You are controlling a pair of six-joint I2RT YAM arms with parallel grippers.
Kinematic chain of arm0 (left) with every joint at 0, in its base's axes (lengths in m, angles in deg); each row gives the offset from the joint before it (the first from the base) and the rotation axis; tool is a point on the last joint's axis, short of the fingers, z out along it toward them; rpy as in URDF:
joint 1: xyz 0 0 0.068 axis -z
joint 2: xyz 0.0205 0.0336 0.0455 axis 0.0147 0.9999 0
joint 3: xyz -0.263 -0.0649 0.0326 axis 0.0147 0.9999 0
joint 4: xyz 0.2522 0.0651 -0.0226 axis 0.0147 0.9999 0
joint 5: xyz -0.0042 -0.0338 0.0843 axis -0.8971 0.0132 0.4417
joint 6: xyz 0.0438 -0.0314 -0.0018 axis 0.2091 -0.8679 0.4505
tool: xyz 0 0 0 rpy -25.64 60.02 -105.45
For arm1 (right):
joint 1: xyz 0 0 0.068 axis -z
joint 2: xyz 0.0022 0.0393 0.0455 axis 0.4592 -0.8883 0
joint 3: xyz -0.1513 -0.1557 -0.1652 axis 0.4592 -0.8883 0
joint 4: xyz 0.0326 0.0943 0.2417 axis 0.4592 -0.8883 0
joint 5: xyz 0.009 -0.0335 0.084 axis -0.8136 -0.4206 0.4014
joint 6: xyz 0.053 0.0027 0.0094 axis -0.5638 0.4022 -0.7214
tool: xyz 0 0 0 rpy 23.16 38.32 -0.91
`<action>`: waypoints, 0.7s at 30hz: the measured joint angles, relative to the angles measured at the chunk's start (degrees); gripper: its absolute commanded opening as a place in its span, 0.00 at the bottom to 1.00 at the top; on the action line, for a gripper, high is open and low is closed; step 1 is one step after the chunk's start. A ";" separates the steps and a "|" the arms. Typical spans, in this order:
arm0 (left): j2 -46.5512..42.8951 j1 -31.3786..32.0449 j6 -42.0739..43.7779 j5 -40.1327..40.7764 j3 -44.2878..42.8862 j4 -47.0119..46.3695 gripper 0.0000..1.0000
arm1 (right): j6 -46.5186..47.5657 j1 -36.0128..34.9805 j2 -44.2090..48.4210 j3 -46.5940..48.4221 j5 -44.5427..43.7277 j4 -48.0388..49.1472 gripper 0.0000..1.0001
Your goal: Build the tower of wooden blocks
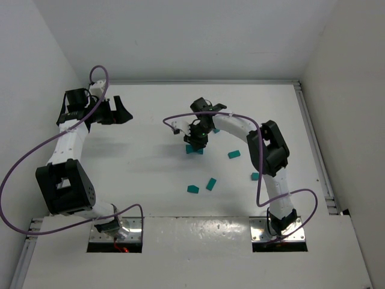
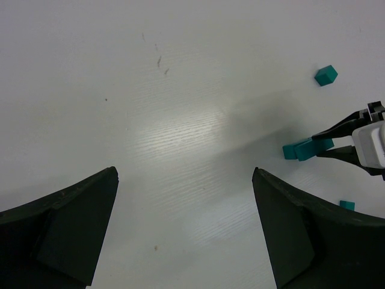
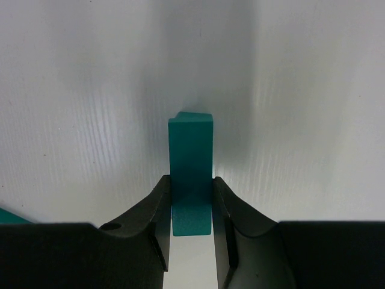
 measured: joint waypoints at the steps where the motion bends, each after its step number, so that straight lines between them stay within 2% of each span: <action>1: 0.00 0.00 -0.02 0.00 0.00 0.00 1.00 | -0.09 0.04 0.00 0.00 0.00 0.02 0.13; 21: 0.00 0.00 -0.02 0.00 0.00 0.00 1.00 | -0.28 0.35 0.00 0.00 0.02 0.00 0.17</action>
